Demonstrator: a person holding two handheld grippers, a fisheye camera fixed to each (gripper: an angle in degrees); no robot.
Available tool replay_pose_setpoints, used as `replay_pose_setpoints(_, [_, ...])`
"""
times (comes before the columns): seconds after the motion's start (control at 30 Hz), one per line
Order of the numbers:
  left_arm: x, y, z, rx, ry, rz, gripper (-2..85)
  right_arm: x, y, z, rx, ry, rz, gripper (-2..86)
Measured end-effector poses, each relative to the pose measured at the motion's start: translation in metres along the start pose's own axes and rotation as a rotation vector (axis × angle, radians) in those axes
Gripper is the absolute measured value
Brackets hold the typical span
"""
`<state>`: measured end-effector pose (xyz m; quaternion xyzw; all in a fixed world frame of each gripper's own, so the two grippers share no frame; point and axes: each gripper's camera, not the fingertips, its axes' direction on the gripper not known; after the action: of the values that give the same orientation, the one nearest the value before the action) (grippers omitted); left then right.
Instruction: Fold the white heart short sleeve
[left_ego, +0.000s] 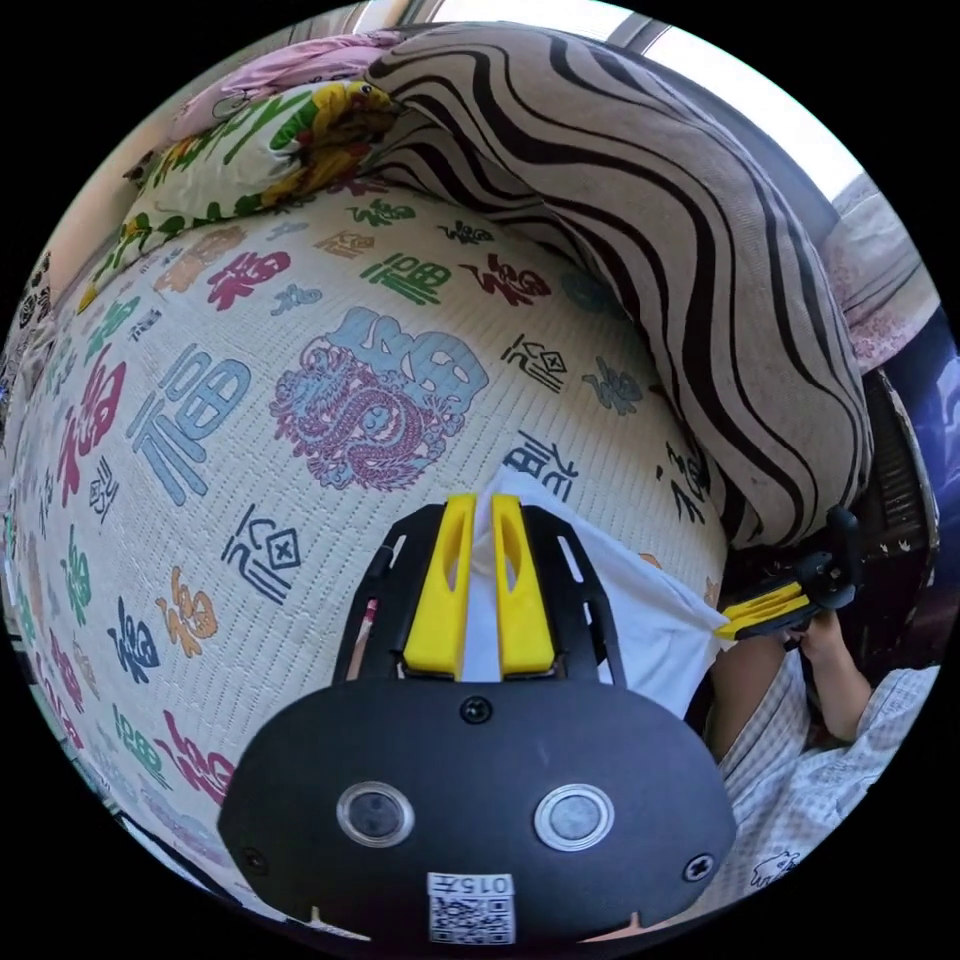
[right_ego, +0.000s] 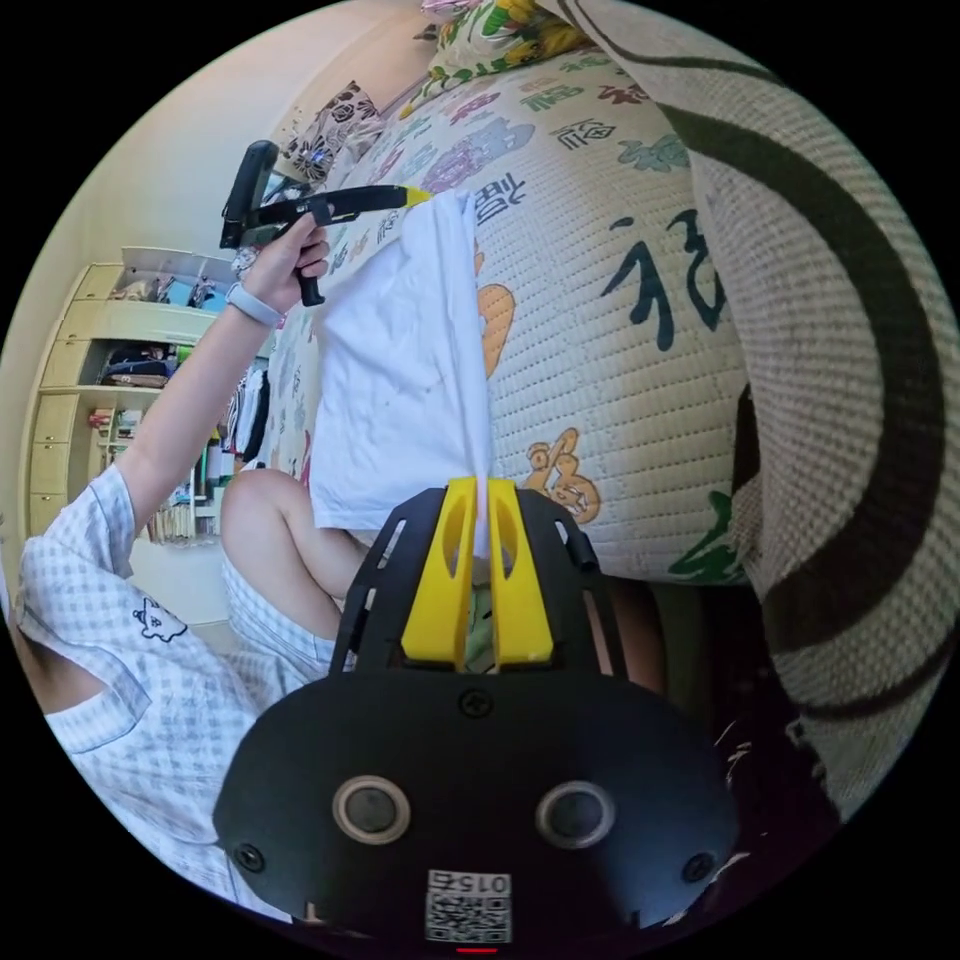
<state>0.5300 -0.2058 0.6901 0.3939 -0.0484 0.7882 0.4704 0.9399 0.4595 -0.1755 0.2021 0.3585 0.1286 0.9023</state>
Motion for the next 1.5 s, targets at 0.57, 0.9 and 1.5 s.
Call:
replay_pose_setpoints(0.57, [-0.123,0.187,-0.127,0.159,0.103,-0.306,2.1,-0.263,-0.015,0.115,-0.276,0.34,-0.605,5.8])
replay_pose_setpoints(0.9, [-0.145,0.221,-0.177,0.167,-0.038,-0.301,-0.7,-0.314,-0.013,0.105,-0.318,0.454,-0.715,0.5])
replay_pose_setpoints(1.5, [-0.153,0.211,-0.2,0.18,0.155,-0.278,2.2,-0.187,-0.034,0.004,-0.235,0.576,-0.174,-0.2])
